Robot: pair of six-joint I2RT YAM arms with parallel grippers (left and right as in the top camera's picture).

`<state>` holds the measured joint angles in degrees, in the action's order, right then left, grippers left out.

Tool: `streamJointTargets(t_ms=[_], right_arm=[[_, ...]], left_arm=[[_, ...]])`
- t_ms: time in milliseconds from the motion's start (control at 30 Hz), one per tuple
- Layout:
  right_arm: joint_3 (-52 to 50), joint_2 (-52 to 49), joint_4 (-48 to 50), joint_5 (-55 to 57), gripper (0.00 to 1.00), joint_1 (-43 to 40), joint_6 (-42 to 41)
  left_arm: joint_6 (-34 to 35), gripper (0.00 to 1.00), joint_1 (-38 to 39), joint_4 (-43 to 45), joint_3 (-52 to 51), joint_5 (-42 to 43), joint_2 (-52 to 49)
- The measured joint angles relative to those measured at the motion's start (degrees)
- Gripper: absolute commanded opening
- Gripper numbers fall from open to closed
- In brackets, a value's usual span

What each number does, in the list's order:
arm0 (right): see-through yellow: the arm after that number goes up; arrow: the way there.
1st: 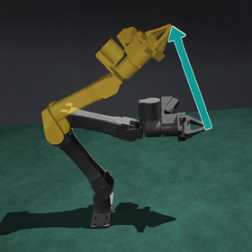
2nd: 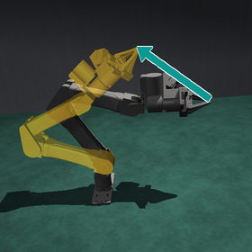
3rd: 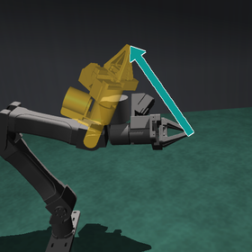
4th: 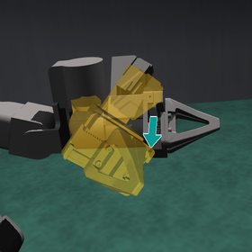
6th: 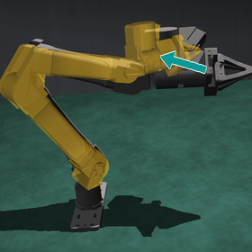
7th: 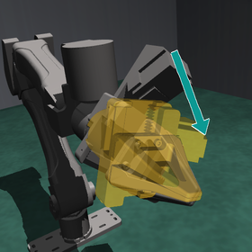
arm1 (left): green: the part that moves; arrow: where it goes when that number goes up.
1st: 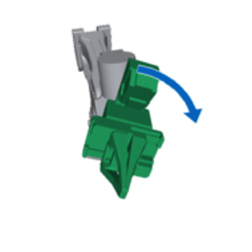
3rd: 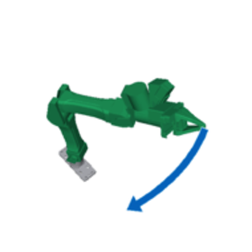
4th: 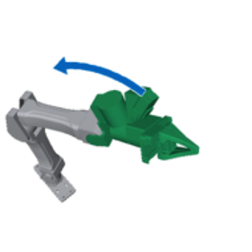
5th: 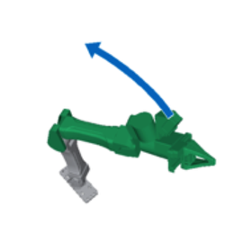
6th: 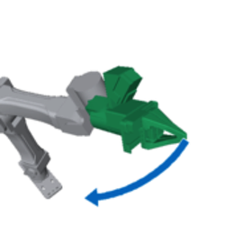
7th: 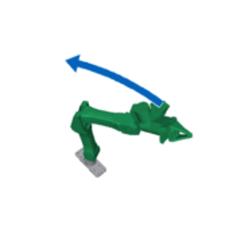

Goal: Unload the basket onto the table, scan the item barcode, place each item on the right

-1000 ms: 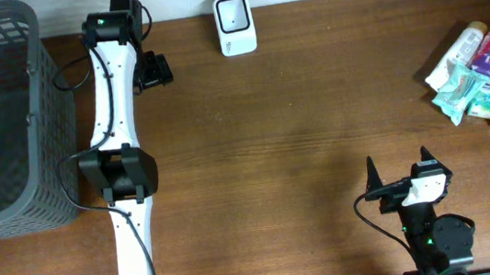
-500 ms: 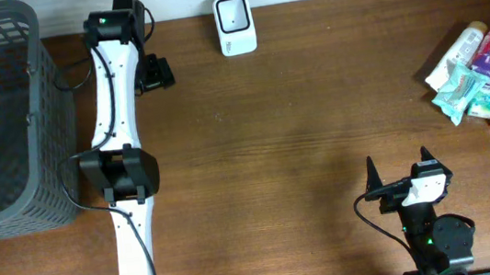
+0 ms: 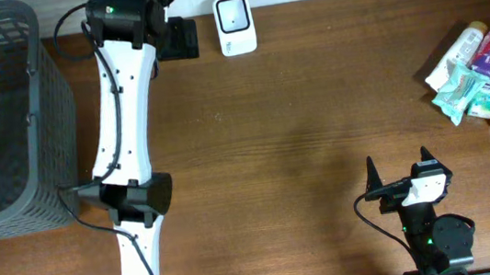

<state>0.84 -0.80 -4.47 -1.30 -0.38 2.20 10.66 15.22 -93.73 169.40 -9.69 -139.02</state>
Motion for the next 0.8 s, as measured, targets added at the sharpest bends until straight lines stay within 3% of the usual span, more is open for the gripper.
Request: streamJointTargets(t_ms=[167, 367, 500, 633, 800], right_arm=[[0.0, 0.0, 0.0, 0.0, 0.99, 0.0, 0.02], [0.0, 0.0, 0.0, 0.0, 0.99, 0.0, 0.0], [0.0, 0.0, 0.0, 0.0, 0.99, 0.0, 0.0], [0.0, 0.11, 0.0, -0.02, 0.99, 0.0, -0.02], [0.0, 0.11, 0.0, -0.02, 0.99, 0.02, 0.02]], left_arm=[[-0.42, 0.99, 0.79, -1.16, 0.0, -0.02, 7.5], [-1.92, 0.99, 0.79, -2.43, 0.0, -0.35, 8.39], [-2.1, 0.99, 1.2, 8.2, -2.36, 0.26, 9.09], [-3.04, 0.99, 5.05, 32.94, -33.46, 1.86, 18.75], [-4.5, 0.99, 6.05, 50.88, -68.72, 1.92, 29.24]])
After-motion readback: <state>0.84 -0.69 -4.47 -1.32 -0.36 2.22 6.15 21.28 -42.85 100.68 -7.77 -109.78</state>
